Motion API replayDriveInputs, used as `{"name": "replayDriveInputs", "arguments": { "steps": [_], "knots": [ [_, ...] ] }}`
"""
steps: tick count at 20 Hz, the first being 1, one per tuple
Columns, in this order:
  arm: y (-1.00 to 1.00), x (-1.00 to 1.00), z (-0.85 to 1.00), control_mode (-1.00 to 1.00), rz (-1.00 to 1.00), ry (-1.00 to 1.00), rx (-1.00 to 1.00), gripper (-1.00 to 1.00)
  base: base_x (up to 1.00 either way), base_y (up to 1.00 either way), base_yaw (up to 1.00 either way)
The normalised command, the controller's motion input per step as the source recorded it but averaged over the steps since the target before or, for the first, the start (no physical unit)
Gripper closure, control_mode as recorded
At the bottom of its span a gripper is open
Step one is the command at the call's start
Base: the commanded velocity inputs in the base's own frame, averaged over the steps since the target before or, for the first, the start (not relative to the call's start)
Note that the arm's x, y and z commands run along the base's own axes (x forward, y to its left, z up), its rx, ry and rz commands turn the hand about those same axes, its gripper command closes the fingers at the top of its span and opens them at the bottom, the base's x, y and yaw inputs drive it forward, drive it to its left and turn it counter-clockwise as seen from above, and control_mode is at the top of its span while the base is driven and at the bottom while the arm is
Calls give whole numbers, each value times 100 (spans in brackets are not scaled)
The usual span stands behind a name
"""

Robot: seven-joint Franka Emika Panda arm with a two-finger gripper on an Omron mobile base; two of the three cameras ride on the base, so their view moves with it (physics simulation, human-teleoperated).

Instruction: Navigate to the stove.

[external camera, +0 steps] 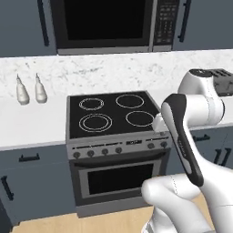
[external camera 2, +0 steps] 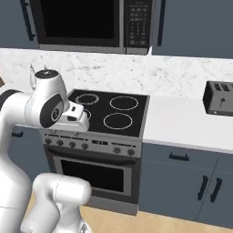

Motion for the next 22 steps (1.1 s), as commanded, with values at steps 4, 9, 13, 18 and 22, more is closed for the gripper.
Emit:
{"name": "replayDriveInputs", "arguments": {
  "steps": [4,9,13,18,22],
  "knots": [
    [0,0,0,100,0,0,0,-100,85,13,-14],
    [0,0,0,100,0,0,0,-100,69,35,-12],
    [0,0,0,100,0,0,0,-100,68,43,-10],
    [0,0,0,100,0,0,0,-100,64,39,-9],
    [0,0,0,100,0,0,0,-100,55,30,-7]
  ]
}}
